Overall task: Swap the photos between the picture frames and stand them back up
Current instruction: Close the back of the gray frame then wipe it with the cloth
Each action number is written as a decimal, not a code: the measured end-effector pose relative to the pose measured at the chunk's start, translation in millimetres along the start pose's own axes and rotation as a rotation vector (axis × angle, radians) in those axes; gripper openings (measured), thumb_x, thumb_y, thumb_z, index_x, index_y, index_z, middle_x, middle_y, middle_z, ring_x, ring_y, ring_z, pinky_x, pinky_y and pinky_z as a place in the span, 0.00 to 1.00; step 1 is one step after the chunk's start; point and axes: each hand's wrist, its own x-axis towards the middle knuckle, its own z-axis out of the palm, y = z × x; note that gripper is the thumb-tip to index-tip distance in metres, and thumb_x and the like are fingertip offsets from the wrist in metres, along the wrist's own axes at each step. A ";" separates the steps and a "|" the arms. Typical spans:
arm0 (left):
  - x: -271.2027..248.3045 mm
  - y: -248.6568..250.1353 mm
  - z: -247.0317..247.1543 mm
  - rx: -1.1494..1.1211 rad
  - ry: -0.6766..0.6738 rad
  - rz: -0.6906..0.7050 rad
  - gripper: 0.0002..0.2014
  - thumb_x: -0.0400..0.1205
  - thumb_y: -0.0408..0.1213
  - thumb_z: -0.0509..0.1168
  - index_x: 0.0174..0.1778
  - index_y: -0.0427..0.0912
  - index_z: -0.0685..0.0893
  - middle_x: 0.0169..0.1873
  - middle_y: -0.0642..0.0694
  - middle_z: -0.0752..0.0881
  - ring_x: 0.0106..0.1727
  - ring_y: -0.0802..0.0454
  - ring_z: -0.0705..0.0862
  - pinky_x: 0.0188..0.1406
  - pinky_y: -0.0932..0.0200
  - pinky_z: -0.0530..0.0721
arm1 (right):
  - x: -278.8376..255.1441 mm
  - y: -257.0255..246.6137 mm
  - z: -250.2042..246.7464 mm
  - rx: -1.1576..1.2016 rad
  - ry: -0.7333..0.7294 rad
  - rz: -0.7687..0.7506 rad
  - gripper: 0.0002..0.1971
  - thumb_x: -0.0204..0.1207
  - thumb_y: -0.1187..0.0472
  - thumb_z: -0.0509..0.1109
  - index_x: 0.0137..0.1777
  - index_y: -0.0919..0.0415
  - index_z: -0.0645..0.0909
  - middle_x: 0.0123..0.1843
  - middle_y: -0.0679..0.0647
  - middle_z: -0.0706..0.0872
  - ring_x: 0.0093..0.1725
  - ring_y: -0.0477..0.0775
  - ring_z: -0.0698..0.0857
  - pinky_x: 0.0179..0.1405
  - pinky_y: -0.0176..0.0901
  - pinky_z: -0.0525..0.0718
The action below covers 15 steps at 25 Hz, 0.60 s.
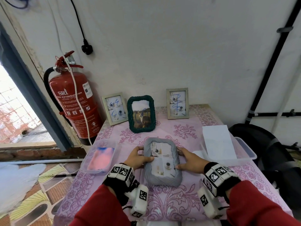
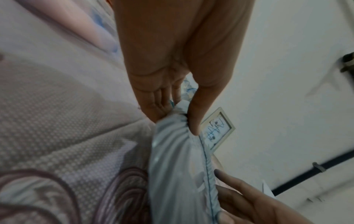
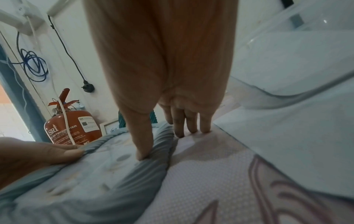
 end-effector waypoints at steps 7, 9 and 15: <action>-9.2 15.3 10.0 -0.052 -0.040 0.107 0.23 0.79 0.23 0.65 0.66 0.45 0.69 0.37 0.42 0.84 0.36 0.49 0.82 0.25 0.62 0.84 | -5.5 -9.8 -3.9 0.446 0.278 0.018 0.25 0.77 0.63 0.70 0.71 0.60 0.65 0.44 0.57 0.79 0.40 0.49 0.83 0.33 0.35 0.84; -11.6 20.5 11.6 -0.086 -0.062 0.130 0.23 0.79 0.24 0.65 0.67 0.46 0.70 0.39 0.41 0.85 0.38 0.48 0.82 0.36 0.58 0.81 | -9.2 -15.0 -9.8 0.591 0.358 -0.003 0.24 0.78 0.63 0.69 0.71 0.59 0.65 0.48 0.64 0.79 0.42 0.54 0.84 0.33 0.39 0.84; -18.7 40.3 15.5 -0.185 -0.104 0.200 0.25 0.76 0.21 0.66 0.66 0.45 0.73 0.46 0.35 0.86 0.43 0.45 0.84 0.43 0.54 0.82 | -24.6 -34.7 -26.5 0.817 0.386 -0.093 0.20 0.77 0.65 0.68 0.66 0.53 0.69 0.50 0.63 0.88 0.44 0.56 0.87 0.36 0.44 0.87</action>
